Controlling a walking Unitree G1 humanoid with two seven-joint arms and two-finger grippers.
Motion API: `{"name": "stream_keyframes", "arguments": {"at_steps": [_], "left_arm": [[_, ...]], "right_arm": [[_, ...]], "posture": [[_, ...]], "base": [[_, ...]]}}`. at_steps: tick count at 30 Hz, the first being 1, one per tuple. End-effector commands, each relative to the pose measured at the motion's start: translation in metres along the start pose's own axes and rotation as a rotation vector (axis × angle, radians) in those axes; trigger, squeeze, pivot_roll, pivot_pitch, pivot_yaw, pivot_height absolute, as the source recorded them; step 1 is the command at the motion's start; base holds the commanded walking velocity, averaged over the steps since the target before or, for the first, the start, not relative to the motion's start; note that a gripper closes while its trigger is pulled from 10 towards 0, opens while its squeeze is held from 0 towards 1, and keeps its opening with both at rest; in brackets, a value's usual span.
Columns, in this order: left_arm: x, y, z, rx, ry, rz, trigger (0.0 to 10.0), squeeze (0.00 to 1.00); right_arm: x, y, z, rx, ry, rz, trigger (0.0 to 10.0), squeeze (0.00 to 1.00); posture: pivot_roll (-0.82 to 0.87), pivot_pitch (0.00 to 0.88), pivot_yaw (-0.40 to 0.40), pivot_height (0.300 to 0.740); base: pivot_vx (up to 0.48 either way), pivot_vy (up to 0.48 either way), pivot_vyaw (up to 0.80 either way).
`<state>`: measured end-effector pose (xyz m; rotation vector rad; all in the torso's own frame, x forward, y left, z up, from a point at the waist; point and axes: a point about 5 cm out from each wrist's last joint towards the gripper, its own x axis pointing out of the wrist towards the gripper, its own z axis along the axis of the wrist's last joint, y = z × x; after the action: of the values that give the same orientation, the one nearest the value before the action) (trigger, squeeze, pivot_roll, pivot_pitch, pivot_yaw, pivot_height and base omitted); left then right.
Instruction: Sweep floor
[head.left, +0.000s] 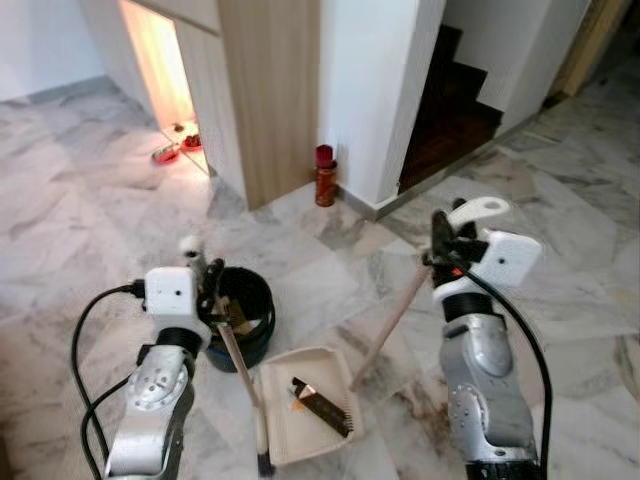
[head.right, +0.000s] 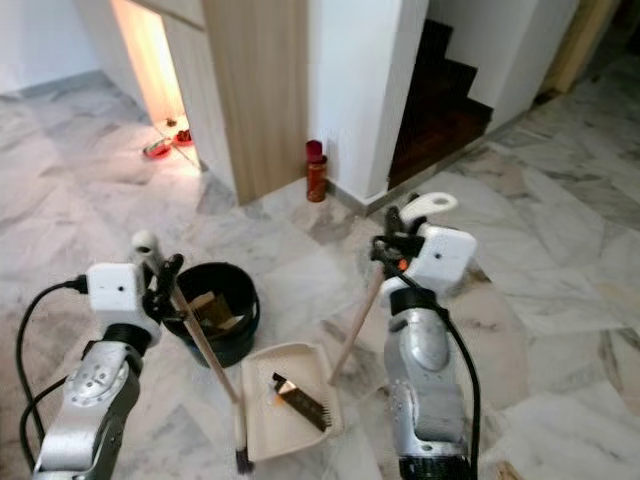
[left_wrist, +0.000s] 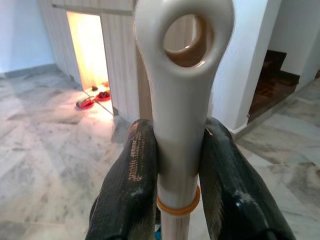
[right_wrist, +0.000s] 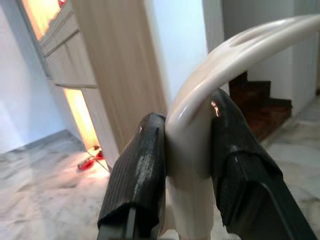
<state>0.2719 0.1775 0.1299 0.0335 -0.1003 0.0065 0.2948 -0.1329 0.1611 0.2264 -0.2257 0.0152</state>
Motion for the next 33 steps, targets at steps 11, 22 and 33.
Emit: {"name": "stream_keyframes", "arguments": {"at_steps": [11, 22, 33], "left_arm": [[0.0023, -0.0046, 0.0102, 0.010, -0.043, -0.021, 10.0, 0.00], [0.0015, -0.0035, 0.0101, 0.012, -0.039, -0.010, 10.0, 0.00], [0.0030, -0.0036, 0.0118, -0.002, -0.039, -0.004, 10.0, 0.00]], "right_arm": [[0.0027, 0.0009, 0.0107, 0.039, -0.046, 0.003, 10.0, 0.00], [0.0037, 0.0017, 0.0104, 0.044, -0.043, 0.011, 10.0, 0.00], [0.0036, 0.0041, 0.0097, 0.055, -0.037, 0.023, 10.0, 0.00]], "posture": [[0.05, 0.000, -0.010, 0.740], [0.06, 0.000, -0.015, 0.740], [0.06, 0.000, -0.015, 0.740]], "base": [[0.000, 0.306, 0.00], [0.000, 0.301, 0.00], [0.000, 0.290, 0.00]]}}
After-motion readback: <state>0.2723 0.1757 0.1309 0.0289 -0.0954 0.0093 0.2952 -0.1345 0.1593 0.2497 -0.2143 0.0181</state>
